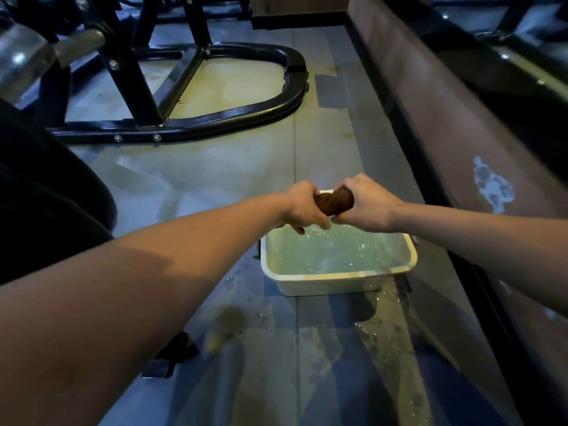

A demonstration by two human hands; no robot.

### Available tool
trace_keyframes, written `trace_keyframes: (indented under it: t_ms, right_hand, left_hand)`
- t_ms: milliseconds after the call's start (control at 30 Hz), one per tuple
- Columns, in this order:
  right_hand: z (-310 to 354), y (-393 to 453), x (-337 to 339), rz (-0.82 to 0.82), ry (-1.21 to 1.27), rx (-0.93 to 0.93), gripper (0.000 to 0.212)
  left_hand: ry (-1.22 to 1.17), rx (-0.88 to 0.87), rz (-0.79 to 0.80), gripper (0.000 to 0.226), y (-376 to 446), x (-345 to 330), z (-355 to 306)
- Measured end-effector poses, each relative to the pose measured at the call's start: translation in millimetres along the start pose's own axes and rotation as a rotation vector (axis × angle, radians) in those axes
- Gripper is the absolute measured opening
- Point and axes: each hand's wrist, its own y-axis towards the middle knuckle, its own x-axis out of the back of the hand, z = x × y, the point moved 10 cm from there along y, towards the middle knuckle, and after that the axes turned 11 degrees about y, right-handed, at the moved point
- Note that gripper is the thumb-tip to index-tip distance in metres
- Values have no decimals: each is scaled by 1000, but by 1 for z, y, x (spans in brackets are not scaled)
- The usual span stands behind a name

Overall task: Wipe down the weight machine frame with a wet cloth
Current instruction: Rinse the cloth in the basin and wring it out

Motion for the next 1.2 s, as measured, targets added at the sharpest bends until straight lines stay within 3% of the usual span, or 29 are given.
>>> trace_keyframes:
  t_ms: [100, 233, 300, 433, 500, 700, 867, 1067, 1200]
  right_hand:
    - [2, -5, 2, 12, -11, 1, 40]
    - [-1, -11, 5, 58, 101, -76, 37]
    - [3, -14, 4, 124, 242, -88, 38]
    - [28, -20, -6, 269, 526, -114, 33]
    - [35, -18, -10, 293, 632, -160, 39]
    - [50, -11, 8, 131, 588, -87, 35]
    - [59, -10, 14, 1, 611, -27, 43]
    - [59, -5, 26, -26, 695, -62, 41]
    - [53, -5, 33, -61, 555, -58, 49]
  left_hand:
    - [-343, 45, 127, 30, -16, -1, 4]
    - [-880, 67, 62, 18, -25, 20, 9]
    - [-980, 68, 8, 25, -26, 29, 11]
    - [-827, 125, -177, 41, -30, 45, 20]
    - [-875, 134, -230, 43, -31, 50, 21]
    - [-1065, 117, -209, 67, -31, 54, 20]
    - [-1002, 96, -191, 43, -36, 58, 13]
    - [-1066, 19, -274, 37, -33, 67, 9]
    - [-815, 15, -296, 33, -34, 68, 5]
